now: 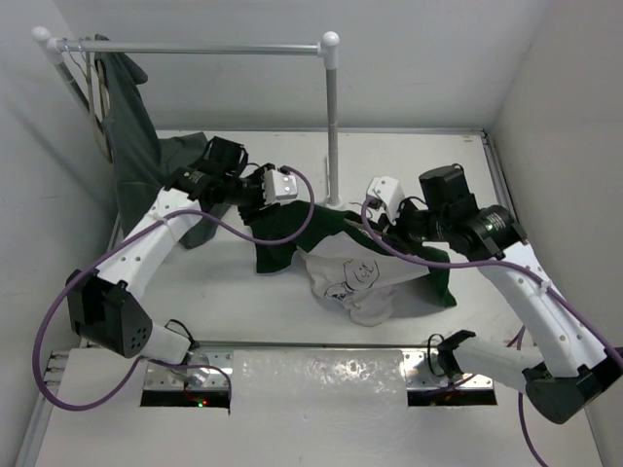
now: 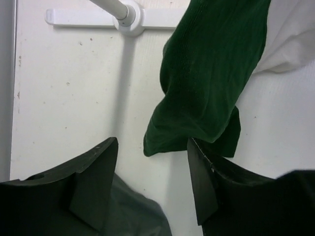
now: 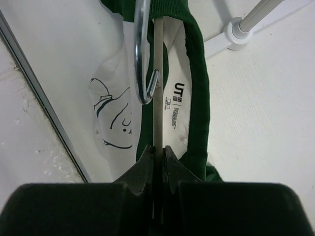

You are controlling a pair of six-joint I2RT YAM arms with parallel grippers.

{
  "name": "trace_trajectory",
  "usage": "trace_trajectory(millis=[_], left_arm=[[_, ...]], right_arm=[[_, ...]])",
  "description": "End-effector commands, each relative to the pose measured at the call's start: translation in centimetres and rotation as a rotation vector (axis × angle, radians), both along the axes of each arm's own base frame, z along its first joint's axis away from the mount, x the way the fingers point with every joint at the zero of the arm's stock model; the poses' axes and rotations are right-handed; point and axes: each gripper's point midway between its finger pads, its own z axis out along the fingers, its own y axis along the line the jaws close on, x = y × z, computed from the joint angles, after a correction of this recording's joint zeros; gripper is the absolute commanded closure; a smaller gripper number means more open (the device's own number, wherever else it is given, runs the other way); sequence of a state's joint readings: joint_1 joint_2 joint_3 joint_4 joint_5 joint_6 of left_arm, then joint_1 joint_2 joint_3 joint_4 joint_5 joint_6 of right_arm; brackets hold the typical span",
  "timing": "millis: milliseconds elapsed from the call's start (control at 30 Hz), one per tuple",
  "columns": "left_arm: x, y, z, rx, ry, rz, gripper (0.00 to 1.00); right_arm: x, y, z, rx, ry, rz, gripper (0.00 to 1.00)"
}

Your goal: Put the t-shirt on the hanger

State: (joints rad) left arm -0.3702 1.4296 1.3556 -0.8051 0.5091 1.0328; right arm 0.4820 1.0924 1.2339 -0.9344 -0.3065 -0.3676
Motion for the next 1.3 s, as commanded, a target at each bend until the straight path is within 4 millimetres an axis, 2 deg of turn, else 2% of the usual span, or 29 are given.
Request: trace_trajectory(millis=[0, 200, 300, 400, 467, 567, 600, 633, 700, 800, 1000, 1133, 1233, 1267], left_arm=[[0.0, 0.5, 0.8, -0.027, -0.019, 0.032, 0.43], [-1.6, -2.5, 0.8, -0.222, 0.123, -0.011, 0.33], [-3.5, -3.7, 0.5, -0.293, 0.207, -0.059, 0.28], [-4.1, -4.2, 0.3, -0.337, 0.254, -0.058, 0.28], [-4.2, -4.3, 0.1, -0.346, 0.271, -0.042, 0.33], [-3.4, -4.3, -1.1, -0.342, 0.282, 0.026, 0.69], [-2.7, -4.1, -1.5, -0.333, 0.270, 0.059, 0.96], [-2.4, -4.0, -1.8, -0.328, 0.281, 0.092, 1.00], [-1.4, -2.9, -2.4, -0.280, 0.248, 0.149, 1.00], [-0.9, -0.7, -3.3, -0.205, 0.191, 0.173, 1.00], [0.6, 3.7, -3.6, -0.142, 0.127, 0.235, 1.00], [0.4, 4.7, -4.0, -0.101, 0.104, 0.219, 1.00], [-1.2, 4.2, -4.3, -0.090, 0.116, 0.149, 0.99], [-1.6, 3.5, -3.9, -0.089, 0.108, 0.125, 0.81]], right_arm=[[0.3, 0.3, 2.4, 0.049, -0.066, -0.002, 1.00], [0.2, 0.8, 2.4, 0.073, -0.050, 0.007, 1.00], [0.3, 0.8, 2.8, 0.078, -0.055, 0.004, 1.00], [0.3, 0.9, 2.7, 0.080, -0.046, 0.000, 1.00], [0.5, 1.0, 2.7, 0.084, -0.042, -0.007, 1.00], [0.6, 1.4, 3.0, 0.109, -0.049, -0.004, 1.00], [0.6, 1.4, 3.2, 0.114, -0.052, -0.007, 1.00], [0.6, 1.3, 3.3, 0.113, -0.058, -0.012, 1.00], [0.6, 0.8, 3.0, 0.086, -0.054, -0.024, 1.00], [0.4, -0.4, 2.4, 0.031, -0.059, -0.052, 1.00], [0.2, -1.8, 2.5, 0.009, -0.101, -0.103, 1.00], [-0.1, -1.8, 3.0, 0.032, -0.107, -0.113, 1.00], [0.2, -1.5, 3.0, 0.043, -0.096, -0.121, 1.00], [0.2, -1.1, 2.8, 0.054, -0.081, -0.120, 1.00]])
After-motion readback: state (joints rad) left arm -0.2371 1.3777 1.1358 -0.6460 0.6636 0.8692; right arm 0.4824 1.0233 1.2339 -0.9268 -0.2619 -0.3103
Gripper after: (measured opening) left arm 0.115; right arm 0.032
